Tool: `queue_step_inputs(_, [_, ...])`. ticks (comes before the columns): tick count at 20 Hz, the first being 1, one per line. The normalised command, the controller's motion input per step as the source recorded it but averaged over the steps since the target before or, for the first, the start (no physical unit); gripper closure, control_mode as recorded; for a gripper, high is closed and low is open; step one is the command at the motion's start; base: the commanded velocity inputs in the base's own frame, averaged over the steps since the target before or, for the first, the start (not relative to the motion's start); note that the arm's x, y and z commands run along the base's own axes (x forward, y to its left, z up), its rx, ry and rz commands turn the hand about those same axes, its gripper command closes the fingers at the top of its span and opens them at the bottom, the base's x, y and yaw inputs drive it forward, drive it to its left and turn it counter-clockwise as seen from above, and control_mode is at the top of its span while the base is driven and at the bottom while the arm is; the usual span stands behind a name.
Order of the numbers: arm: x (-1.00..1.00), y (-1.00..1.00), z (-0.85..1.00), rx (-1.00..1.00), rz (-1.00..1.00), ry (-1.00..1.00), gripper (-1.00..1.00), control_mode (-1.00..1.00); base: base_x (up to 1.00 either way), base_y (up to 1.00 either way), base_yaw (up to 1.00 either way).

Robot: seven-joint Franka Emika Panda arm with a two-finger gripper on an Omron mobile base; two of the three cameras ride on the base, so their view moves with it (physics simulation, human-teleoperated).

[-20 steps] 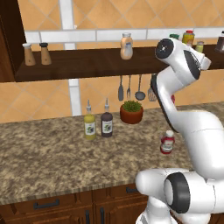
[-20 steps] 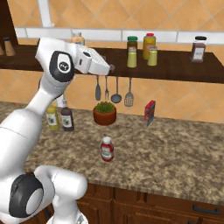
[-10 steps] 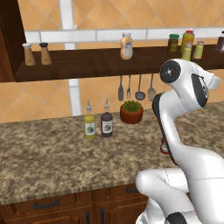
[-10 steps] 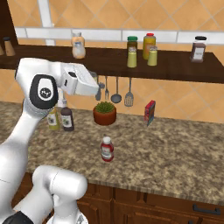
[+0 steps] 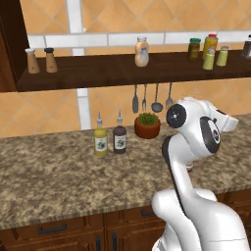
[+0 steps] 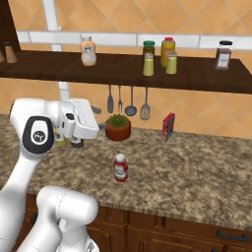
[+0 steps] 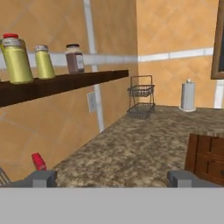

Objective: Put the shaker and condiment bottle from the counter next to their counterparts in the cabinet.

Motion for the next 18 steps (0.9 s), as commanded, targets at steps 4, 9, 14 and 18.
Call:
queue_step_inputs(4, [-0.19, 0.23, -0.76, -0.02, -0.15, 0.00, -1.00, -1.00, 0.00, 0.00, 0.00])
queue_step_inputs(9, [-0.12, 0.22, -0.72, -0.01, -0.20, 0.00, -1.00, -1.00, 0.00, 0.00, 0.00])
queue_step_inputs(14, [0.00, 0.03, -0.65, 0.00, -0.11, -0.02, -1.00, -1.00, 0.00, 0.00, 0.00])
queue_step_inputs(18, [0.00, -0.15, -0.46, -0.01, 0.00, -0.06, -1.00, -1.00, 0.00, 0.00, 0.00])
